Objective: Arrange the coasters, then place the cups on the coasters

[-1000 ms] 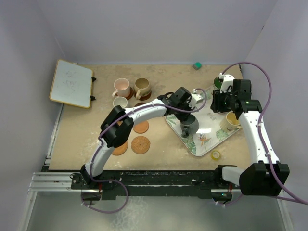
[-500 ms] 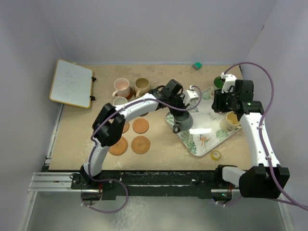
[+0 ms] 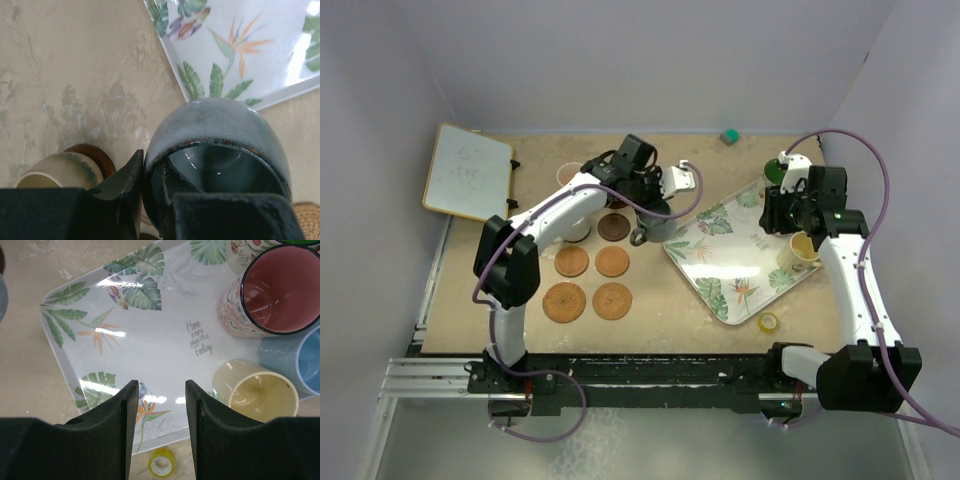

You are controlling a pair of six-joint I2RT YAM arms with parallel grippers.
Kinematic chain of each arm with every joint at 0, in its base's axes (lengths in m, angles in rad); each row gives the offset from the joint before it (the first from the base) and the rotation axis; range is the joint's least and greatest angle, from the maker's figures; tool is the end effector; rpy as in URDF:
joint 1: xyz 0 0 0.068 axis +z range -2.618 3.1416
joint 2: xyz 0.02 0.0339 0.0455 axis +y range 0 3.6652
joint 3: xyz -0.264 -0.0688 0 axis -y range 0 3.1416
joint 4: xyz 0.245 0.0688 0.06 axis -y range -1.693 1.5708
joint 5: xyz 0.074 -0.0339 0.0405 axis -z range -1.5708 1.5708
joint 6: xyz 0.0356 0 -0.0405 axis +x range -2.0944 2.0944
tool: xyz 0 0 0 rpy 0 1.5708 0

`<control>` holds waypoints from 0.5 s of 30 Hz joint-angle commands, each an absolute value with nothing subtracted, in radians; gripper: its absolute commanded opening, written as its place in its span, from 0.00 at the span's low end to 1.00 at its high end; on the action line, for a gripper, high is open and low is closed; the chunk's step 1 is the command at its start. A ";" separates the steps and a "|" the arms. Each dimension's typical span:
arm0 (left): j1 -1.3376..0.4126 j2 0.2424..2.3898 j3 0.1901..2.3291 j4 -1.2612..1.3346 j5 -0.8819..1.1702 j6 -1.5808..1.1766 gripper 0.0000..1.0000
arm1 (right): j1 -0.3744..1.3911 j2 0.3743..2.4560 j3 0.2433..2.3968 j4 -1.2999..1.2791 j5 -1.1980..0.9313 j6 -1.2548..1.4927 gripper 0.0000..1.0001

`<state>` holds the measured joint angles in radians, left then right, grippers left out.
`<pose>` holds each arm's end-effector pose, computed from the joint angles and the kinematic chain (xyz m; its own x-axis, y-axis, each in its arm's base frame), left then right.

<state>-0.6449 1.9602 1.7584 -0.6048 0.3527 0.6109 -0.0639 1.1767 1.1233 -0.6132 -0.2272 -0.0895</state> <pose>0.3495 -0.2783 0.2899 -0.0394 0.7032 -0.7098 0.9495 0.2477 0.1926 0.2519 -0.0081 0.3369 -0.6044 -0.0486 -0.7952 -0.1691 0.9832 0.0685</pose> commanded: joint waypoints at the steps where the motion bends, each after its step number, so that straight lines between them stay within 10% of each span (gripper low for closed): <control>1: -0.622 1.906 1.744 -0.659 0.300 0.760 0.03 | -0.069 1.169 1.128 -0.588 -0.249 -0.091 0.45; 15: -0.476 1.934 1.664 -0.601 0.307 0.842 0.03 | -0.069 1.187 1.128 -0.590 -0.259 -0.094 0.45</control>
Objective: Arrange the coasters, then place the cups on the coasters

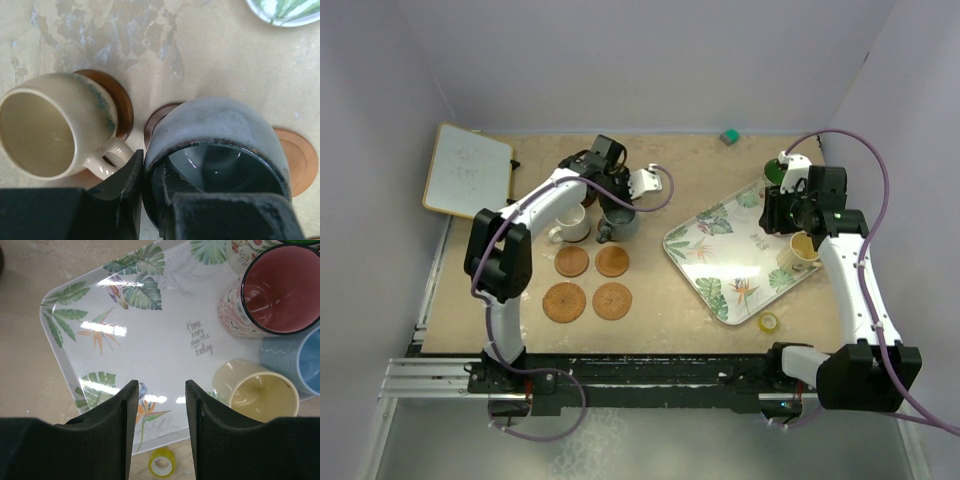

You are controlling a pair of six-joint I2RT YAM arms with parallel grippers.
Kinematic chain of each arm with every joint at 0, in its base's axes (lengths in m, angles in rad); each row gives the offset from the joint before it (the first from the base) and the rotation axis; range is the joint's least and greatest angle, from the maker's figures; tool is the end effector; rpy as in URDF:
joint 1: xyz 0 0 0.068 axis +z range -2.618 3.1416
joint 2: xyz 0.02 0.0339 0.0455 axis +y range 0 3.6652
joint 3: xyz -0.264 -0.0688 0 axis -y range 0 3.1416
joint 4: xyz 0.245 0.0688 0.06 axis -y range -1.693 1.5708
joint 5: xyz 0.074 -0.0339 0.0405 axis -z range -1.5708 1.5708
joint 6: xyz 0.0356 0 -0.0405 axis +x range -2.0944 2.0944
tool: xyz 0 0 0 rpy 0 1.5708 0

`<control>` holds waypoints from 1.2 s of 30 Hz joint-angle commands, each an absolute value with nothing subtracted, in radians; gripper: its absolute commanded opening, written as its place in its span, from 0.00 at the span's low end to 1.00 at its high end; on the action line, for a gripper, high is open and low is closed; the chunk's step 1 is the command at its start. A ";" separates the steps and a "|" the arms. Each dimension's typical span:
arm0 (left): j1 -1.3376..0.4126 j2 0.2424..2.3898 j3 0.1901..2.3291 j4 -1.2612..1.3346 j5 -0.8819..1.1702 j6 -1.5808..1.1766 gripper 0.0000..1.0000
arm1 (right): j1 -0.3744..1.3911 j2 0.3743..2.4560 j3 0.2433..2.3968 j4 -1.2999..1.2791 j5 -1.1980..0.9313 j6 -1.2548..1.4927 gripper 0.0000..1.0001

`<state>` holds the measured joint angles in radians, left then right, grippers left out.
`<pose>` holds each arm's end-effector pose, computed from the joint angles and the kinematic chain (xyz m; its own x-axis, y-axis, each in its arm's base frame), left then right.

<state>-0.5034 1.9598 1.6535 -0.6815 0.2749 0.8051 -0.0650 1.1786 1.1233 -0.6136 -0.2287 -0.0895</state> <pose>0.3732 -0.2166 0.2507 -0.0777 0.8349 -0.5449 0.9397 0.2440 0.2398 0.2523 -0.0083 0.3364 -0.6061 -0.0478 -0.7939 -0.1691 0.9831 0.0699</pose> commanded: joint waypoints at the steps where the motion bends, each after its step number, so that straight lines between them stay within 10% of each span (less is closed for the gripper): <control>1: -0.469 1.938 1.663 -0.599 0.311 0.843 0.03 | -0.069 1.188 1.127 -0.590 -0.260 -0.094 0.45; 36: -0.414 2.012 1.637 -0.533 0.277 0.905 0.03 | -0.071 1.189 1.127 -0.593 -0.282 -0.099 0.46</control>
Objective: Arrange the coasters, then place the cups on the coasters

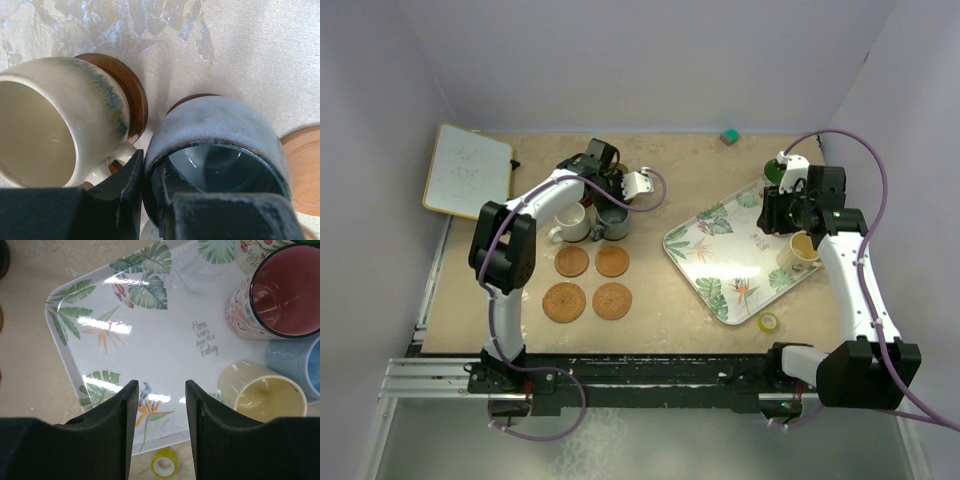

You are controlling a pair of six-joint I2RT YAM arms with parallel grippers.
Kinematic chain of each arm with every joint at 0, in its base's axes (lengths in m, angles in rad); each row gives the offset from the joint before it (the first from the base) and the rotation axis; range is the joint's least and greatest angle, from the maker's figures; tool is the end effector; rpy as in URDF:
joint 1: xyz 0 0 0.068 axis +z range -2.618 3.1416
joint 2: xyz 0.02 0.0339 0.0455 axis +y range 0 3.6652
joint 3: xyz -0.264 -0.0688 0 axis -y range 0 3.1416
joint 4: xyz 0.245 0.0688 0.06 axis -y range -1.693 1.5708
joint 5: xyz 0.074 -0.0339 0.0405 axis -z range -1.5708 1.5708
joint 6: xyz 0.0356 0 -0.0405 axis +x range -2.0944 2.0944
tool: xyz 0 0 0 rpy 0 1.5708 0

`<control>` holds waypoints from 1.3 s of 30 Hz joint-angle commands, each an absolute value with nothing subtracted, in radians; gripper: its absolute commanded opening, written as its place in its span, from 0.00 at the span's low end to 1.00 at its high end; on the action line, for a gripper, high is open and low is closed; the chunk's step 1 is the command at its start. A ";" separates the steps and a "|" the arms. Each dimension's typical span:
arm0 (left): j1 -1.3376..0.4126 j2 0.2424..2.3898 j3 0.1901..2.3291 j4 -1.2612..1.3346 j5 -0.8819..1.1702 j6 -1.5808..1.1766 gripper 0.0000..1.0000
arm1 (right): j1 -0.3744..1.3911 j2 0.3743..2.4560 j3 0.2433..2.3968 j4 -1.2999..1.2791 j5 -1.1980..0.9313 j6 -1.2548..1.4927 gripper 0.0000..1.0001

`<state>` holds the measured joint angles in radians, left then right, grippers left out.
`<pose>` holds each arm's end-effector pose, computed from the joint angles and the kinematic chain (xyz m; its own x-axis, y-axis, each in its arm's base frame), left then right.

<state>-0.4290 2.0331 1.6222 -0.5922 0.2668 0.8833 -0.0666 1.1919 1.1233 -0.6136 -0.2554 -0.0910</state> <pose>0.4004 -0.1935 0.2156 -0.0769 0.8549 -0.5130 0.9290 0.2482 0.2745 0.2551 -0.0080 0.3335 -0.6146 -0.0471 -0.7874 -0.1879 0.9782 0.0881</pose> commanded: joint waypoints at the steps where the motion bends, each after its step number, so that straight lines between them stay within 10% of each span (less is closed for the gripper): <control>1: -0.414 2.012 1.637 -0.534 0.277 0.907 0.03 | -0.071 1.189 1.127 -0.594 -0.283 -0.100 0.46; 39: -0.414 1.885 1.664 -0.596 0.342 0.838 0.34 | -0.076 1.153 1.126 -0.595 -0.263 -0.139 0.50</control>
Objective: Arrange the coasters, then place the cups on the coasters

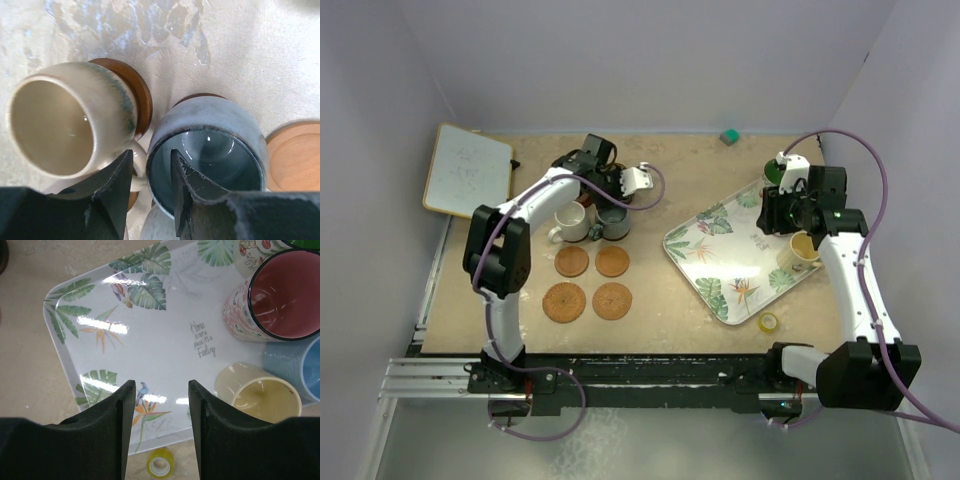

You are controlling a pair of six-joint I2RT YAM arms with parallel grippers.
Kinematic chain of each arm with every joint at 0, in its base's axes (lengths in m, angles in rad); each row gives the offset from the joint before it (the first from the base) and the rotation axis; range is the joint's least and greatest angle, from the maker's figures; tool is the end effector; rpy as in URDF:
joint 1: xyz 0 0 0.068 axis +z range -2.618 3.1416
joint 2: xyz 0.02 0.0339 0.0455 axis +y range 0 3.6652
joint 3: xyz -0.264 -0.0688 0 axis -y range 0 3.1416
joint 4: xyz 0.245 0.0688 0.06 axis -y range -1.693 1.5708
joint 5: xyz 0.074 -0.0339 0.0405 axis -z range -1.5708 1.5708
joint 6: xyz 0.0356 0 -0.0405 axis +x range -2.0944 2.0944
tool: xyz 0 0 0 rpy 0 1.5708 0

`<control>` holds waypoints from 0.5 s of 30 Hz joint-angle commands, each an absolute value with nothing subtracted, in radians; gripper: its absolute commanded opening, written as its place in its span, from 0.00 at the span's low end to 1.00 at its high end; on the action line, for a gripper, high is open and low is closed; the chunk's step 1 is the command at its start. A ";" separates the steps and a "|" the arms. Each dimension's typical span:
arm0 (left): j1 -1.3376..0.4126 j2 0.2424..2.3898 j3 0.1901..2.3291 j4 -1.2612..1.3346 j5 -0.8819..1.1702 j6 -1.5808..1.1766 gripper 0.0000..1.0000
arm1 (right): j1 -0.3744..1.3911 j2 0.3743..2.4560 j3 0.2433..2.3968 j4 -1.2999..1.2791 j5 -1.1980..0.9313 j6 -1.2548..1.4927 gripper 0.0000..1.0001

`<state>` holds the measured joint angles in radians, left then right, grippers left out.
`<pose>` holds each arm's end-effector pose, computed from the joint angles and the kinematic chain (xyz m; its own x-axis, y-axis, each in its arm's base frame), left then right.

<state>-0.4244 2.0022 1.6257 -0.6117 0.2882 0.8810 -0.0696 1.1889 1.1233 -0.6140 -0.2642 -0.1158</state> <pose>0.3966 -0.1903 0.2287 -0.0698 0.8431 -0.5332 0.9289 0.2498 0.2734 0.2543 -0.0084 0.3342 -0.6071 -0.0695 -0.7916 -0.2070 0.9756 0.0731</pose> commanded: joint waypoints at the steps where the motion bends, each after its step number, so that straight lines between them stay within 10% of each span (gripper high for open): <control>1: -0.414 1.870 1.658 -0.589 0.342 0.827 0.34 | -0.076 1.151 1.126 -0.595 -0.255 -0.141 0.50; 15: -0.414 1.631 1.485 -0.409 0.166 0.590 0.46 | -0.077 1.162 1.173 -0.620 -0.164 -0.191 0.53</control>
